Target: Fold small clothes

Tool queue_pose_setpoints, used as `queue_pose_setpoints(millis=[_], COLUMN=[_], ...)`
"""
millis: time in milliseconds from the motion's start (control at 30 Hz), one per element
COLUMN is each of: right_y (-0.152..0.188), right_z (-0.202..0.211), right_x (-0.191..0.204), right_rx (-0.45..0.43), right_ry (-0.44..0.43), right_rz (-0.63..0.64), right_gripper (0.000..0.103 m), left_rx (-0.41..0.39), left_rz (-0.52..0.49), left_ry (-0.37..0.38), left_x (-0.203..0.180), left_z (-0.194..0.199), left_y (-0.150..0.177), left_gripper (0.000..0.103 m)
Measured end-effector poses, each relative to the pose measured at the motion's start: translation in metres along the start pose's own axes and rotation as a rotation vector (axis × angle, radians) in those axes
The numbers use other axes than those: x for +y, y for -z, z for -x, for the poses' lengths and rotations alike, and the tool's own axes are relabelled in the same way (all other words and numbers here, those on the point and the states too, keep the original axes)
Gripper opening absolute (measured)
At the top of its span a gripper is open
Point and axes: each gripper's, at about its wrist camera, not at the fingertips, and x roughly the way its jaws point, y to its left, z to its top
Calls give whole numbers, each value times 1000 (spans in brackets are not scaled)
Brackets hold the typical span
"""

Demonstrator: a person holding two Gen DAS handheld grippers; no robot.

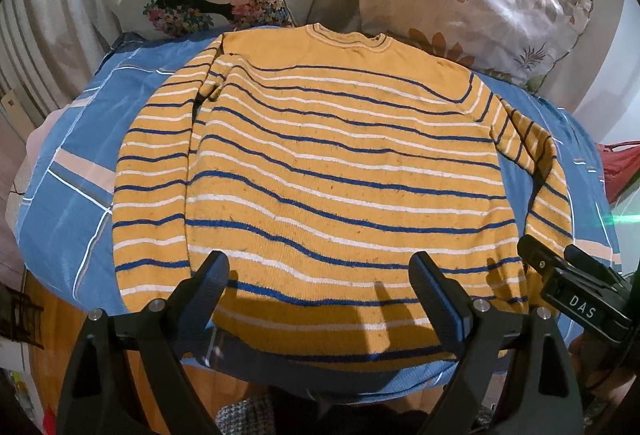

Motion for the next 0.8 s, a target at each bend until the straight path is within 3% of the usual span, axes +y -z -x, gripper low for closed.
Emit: queue_pose_setpoints(millis=[800], right_y=[-19], right_z=[-24], right_x=[1], right_rx=[21], right_ry=[5], right_rz=[-1], right_gripper=[100], left_rx=[35], left_rz=[-13], left_ry=[8], left_x=[-5], left_z=[-28], left_y=[-25], left_gripper=[91])
